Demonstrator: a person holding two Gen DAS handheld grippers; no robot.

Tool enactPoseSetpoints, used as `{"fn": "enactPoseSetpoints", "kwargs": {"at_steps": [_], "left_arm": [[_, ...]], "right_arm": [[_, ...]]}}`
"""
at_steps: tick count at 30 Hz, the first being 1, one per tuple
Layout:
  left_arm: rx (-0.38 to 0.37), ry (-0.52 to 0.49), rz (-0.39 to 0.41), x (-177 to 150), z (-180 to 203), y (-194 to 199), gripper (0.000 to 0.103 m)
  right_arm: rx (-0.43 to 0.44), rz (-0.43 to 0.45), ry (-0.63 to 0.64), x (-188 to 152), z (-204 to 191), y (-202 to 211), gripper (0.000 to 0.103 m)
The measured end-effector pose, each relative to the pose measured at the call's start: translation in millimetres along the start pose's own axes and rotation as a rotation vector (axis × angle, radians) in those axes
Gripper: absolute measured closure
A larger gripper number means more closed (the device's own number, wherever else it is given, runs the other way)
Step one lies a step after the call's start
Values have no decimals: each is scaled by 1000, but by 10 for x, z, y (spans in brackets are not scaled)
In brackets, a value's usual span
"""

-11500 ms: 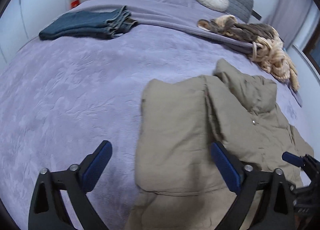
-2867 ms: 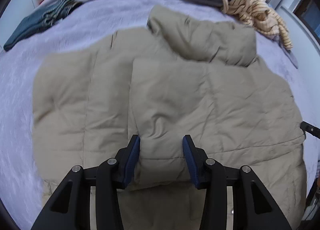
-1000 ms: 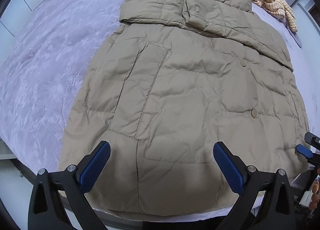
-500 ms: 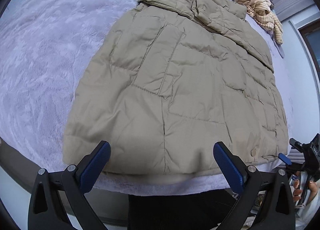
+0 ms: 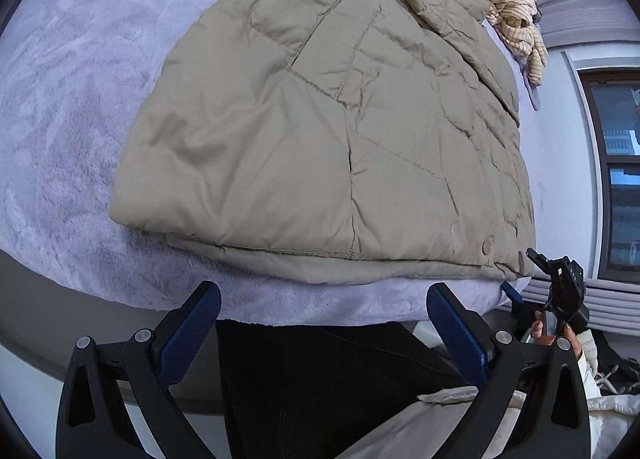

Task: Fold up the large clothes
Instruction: 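Grasp the jacket hem with both tools and lift it toward the collar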

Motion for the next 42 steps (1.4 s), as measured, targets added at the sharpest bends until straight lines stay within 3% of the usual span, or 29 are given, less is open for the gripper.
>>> {"fn": "enactPoseSetpoints", "kwargs": {"at_steps": [1, 2, 7, 11, 13, 14, 15, 17, 19, 20, 21, 26, 31, 37, 42], "left_arm": [[-2, 14, -6, 5, 15, -42, 0], [-9, 28, -1, 27, 37, -62, 0], [-61, 85, 88, 219, 171, 5, 0], [-93, 132, 128, 403, 280, -18, 2], [-82, 140, 140, 478, 327, -43, 20], [-73, 137, 143, 515, 342, -45, 43], [-66, 129, 146, 544, 362, -43, 76], [-61, 120, 162, 590, 345, 0, 88], [-63, 101, 211, 627, 329, 146, 90], [-61, 85, 233, 643, 350, 225, 92], [-57, 70, 253, 664, 386, 294, 92], [-43, 0, 337, 805, 564, 643, 92], [-26, -49, 435, 1121, 731, 1092, 92], [11, -87, 563, 1817, 1148, 1619, 92], [99, -101, 632, 2596, 1514, 1785, 92]], "right_arm": [[17, 1, -11, 20, -24, -39, 11], [32, 2, -20, 30, -48, -64, 1], [182, 3, -28, 64, -315, -158, 0], [196, -12, -33, 102, -383, -199, 0], [198, -29, -49, 109, -380, -223, 0], [200, -32, -55, 113, -382, -217, 0], [203, -36, -59, 122, -384, -200, 1], [213, -35, -62, 126, -412, -175, 6], [212, -39, -61, 133, -416, -152, 36], [205, -50, -64, 134, -413, -155, 71], [193, -61, -69, 137, -401, -164, 90], [187, -53, 18, 196, -627, -95, 93], [211, -33, 212, 456, -1281, 45, 94], [246, 1, 428, 984, -2256, 89, 94], [226, 2, 563, 1529, -2999, -147, 94]]}}
Point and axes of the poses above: each gripper's, at about its wrist camera, not at the fingertips, and y roughly against the way its jaws point, z to its right, x to its top, the point moved 6 cm from there along -y, roughly the way its jaws point, and after that the axes turned 12 degrees about x, right-handed, at the moved point
